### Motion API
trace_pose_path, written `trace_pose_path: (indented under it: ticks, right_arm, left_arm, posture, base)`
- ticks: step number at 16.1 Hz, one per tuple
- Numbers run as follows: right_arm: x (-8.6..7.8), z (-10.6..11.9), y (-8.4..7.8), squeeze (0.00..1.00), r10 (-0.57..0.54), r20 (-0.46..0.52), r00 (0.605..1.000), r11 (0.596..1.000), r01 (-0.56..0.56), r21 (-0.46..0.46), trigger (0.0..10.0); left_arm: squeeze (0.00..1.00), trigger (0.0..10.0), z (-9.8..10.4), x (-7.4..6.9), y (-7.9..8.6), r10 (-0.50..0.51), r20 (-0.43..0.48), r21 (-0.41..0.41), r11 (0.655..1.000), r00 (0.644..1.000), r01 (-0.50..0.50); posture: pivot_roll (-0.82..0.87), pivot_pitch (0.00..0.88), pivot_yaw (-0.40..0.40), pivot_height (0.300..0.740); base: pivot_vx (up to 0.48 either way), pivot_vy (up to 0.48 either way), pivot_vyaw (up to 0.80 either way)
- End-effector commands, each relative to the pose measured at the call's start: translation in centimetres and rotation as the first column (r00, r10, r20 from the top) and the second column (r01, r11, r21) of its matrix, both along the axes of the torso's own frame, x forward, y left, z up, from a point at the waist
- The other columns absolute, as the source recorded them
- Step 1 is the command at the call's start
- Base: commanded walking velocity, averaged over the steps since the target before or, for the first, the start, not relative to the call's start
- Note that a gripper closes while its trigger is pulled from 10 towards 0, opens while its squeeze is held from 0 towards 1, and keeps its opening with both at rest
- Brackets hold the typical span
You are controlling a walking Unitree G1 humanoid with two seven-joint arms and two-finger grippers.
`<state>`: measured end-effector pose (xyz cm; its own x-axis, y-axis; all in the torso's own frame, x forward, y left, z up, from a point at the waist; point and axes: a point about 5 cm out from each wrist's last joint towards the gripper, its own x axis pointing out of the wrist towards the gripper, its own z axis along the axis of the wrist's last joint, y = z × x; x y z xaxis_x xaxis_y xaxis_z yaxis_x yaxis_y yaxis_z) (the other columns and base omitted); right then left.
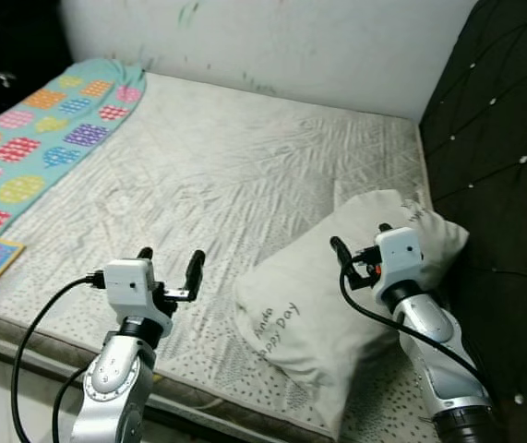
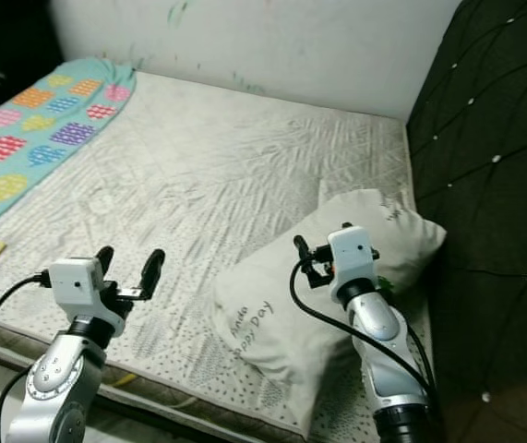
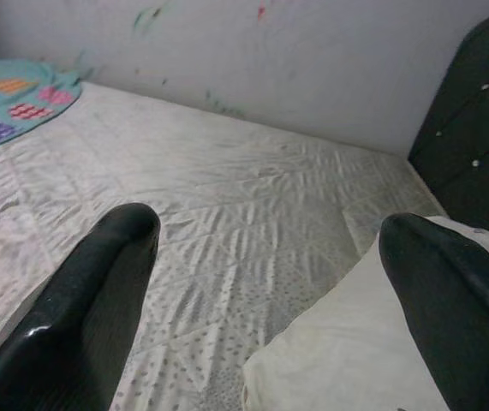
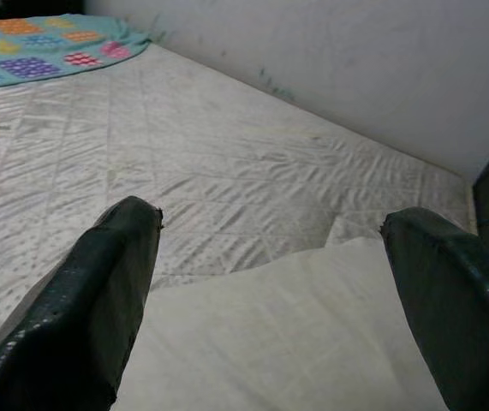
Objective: Clean up the room
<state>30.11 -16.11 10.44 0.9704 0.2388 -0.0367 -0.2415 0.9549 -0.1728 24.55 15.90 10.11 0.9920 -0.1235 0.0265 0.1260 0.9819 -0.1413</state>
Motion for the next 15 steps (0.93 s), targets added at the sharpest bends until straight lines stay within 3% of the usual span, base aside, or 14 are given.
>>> trace_pose_path:
  ticks: [1, 3, 10, 15]
  right_arm:
    - [0.09, 0.09, -0.06, 0.0, -0.002, -0.001, 1.0, 1.0, 0.002, 0.002, 10.0]
    - [0.08, 0.15, -0.03, 0.0, -0.003, 0.0, 1.0, 1.0, 0.003, 0.004, 10.0]
    - [0.05, 0.27, -0.05, 0.0, -0.001, 0.005, 1.0, 1.0, 0.001, 0.001, 10.0]
    - [0.15, 0.34, 0.07, 0.0, 0.004, 0.006, 1.0, 1.0, -0.004, -0.002, 10.0]
  left_arm:
    - [0.0, 10.0, -0.08, 0.06, 0.3, 0.013, -0.01, 0.005, 1.0, 1.0, -0.013]
    - [0.0, 10.0, -0.04, 0.1, 0.25, 0.01, -0.01, 0.001, 1.0, 1.0, -0.01]
    - [0.0, 10.0, 0.0, 0.25, -0.17, 0.002, -0.007, -0.006, 1.0, 1.0, -0.002]
    - [0.0, 10.0, 0.12, 0.28, -0.24, 0.005, 0.006, -0.008, 1.0, 1.0, -0.005]
  posture:
    - [-0.01, 0.031, -0.046, 0.74]
    - [-0.02, 0.036, -0.046, 0.74]
    - [-0.02, 0.041, -0.05, 0.74]
    - [-0.03, 0.042, -0.053, 0.74]
  base:
    - [0.0, 0.0, -0.8]
    - [0.0, 0.369, -0.8]
    - [0.0, 0.48, 0.0]
    - [0.0, 0.0, 0.0]
